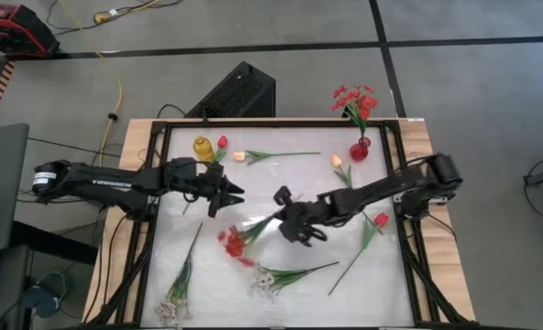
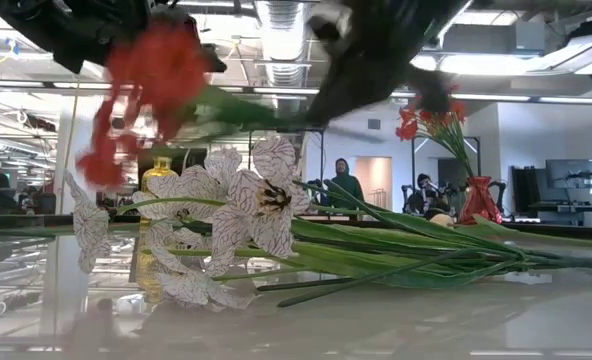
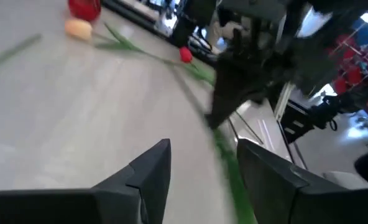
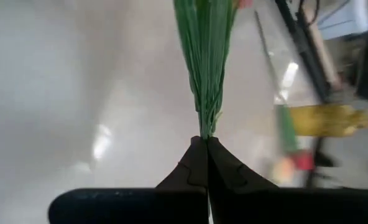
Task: Sort flowers into vase by color
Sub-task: Put the red flowers into the red vase
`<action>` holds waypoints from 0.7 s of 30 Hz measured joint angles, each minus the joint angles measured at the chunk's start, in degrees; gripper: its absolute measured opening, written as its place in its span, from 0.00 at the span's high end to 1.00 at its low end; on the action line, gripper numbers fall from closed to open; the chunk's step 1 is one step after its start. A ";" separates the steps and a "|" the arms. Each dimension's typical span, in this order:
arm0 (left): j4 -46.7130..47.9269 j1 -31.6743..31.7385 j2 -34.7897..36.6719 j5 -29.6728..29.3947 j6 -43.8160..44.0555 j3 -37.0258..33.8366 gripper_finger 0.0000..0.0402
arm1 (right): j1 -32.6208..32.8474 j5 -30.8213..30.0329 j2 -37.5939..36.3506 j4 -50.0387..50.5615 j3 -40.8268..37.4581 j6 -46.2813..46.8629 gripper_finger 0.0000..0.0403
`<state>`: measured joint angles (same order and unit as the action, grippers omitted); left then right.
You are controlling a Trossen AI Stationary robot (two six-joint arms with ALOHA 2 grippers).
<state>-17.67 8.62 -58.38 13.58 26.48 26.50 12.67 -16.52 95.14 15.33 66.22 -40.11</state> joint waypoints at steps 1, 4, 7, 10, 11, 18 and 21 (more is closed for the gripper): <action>0.31 0.33 1.16 -0.18 -0.84 0.00 0.56 | -0.16 2.58 -2.37 1.98 -0.39 2.90 0.96; 1.22 0.48 3.96 -2.24 -4.17 0.00 0.57 | -1.28 9.11 -10.99 3.89 -4.91 8.61 0.96; 1.87 0.20 5.53 -3.82 -7.54 -0.02 0.57 | -1.34 9.98 -21.61 0.65 -12.81 11.87 0.96; 2.51 -0.06 6.04 -3.94 -9.10 -0.57 0.57 | -1.25 8.71 -34.48 -4.79 -21.52 15.72 0.96; 2.83 -0.18 5.99 -3.94 -9.39 -0.56 0.57 | -1.25 7.66 -39.13 -6.61 -24.56 16.91 0.96; 3.61 -1.66 5.78 -4.89 -12.68 -0.57 0.57 | -2.69 -5.79 -68.26 -25.91 -45.20 14.35 0.96; 3.35 -1.88 5.78 -5.20 -13.87 -0.57 0.57 | -5.89 -9.47 -77.41 -35.23 -52.82 10.71 0.96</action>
<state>-14.32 6.74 -52.60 8.38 12.61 25.93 6.77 -25.99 17.72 -19.90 13.39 -29.40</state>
